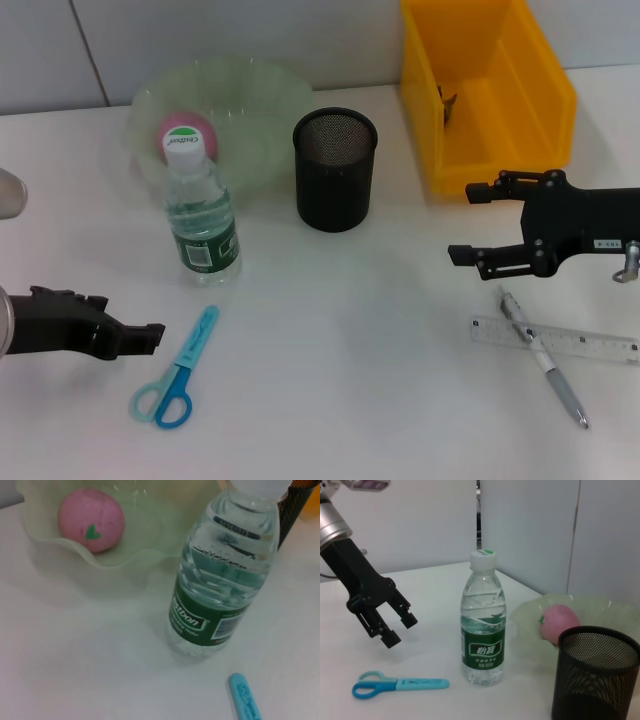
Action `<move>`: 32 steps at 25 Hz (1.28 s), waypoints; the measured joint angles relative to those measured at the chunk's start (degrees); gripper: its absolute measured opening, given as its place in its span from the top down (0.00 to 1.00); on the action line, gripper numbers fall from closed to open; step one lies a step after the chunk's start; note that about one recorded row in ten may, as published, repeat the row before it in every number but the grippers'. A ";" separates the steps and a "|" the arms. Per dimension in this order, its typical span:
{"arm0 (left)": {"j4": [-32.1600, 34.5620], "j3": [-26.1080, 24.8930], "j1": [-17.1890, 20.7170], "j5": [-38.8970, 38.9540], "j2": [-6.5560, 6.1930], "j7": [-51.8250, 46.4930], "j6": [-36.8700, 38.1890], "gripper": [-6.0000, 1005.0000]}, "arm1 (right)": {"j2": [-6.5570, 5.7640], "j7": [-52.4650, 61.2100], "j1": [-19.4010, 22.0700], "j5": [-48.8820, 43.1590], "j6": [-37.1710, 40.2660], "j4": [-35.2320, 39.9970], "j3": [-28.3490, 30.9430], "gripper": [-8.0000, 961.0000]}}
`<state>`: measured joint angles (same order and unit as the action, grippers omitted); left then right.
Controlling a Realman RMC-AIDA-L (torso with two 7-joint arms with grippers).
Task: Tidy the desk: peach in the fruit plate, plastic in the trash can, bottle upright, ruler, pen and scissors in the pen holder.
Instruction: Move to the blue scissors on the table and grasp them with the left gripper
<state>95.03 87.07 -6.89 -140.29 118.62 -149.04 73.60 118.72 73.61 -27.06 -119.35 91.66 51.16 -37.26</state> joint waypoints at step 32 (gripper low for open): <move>-1.37 10.65 -10.11 -12.91 0.56 -16.17 6.02 0.23 | -0.03 2.23 1.31 0.27 -0.11 -1.98 0.62 0.12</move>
<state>93.65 97.73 -17.00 -153.20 119.18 -165.21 79.62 118.69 75.83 -25.75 -119.08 91.55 49.19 -36.63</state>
